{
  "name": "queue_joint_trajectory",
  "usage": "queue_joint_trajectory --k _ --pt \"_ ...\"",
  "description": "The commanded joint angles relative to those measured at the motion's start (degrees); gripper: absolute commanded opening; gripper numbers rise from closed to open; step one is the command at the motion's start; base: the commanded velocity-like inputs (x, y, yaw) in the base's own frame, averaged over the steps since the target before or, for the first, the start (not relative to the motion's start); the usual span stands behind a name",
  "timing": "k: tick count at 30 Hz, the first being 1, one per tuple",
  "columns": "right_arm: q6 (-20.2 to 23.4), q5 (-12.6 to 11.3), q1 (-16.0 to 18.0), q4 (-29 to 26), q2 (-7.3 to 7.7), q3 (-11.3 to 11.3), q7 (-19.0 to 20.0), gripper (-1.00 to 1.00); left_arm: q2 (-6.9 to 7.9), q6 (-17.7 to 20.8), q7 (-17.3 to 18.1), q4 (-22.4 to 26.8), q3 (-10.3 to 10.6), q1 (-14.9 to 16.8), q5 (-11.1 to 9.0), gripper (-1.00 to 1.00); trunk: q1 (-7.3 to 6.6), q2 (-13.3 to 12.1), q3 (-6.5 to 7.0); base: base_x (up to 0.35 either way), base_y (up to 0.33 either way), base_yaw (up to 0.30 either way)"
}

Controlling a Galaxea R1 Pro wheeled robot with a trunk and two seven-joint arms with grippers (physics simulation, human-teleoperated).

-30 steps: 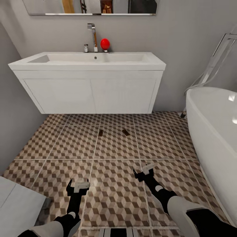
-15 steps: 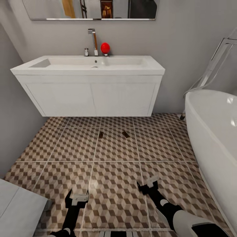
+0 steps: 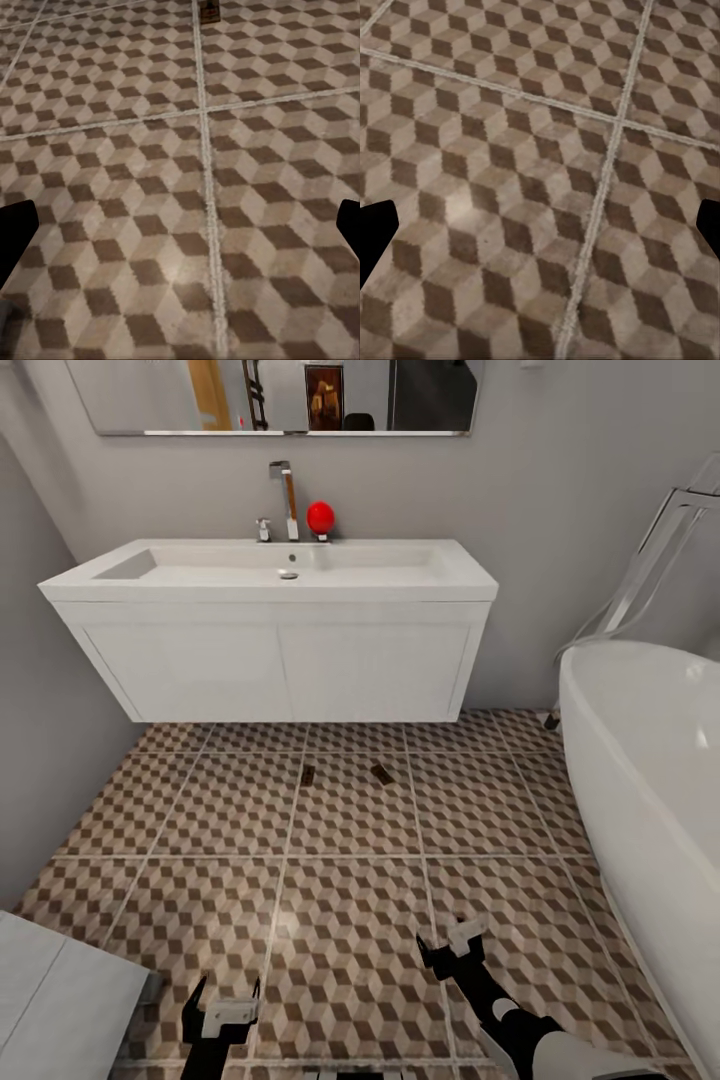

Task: Take the four mousetraps from the cabinet in the bathroom and place them on the bathroom floor. Make sure all four end up on the same floor surface, and ensure that at least two of them are either under or directly next to the same bathroom sink.

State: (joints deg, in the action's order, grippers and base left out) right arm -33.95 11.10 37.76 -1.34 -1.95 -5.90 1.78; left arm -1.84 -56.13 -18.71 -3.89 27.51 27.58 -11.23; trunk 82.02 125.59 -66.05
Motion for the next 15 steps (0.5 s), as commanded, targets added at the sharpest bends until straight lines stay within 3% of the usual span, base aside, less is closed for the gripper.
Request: queue_joint_trajectory --k 1,15 --pt "-0.2 -0.4 -0.5 0.1 0.01 -0.4 0.1 1.00 0.13 -0.6 0.0 -0.2 0.5 -0.3 -0.5 1.00 -0.23 -0.4 0.15 0.000 0.000 0.000" --pt "-0.3 -0.5 -3.1 0.1 -0.06 -0.4 -0.3 1.00 0.24 -1.8 0.0 -0.2 0.5 -2.1 -0.5 1.00 -3.31 -6.0 2.66 0.000 0.000 0.000"
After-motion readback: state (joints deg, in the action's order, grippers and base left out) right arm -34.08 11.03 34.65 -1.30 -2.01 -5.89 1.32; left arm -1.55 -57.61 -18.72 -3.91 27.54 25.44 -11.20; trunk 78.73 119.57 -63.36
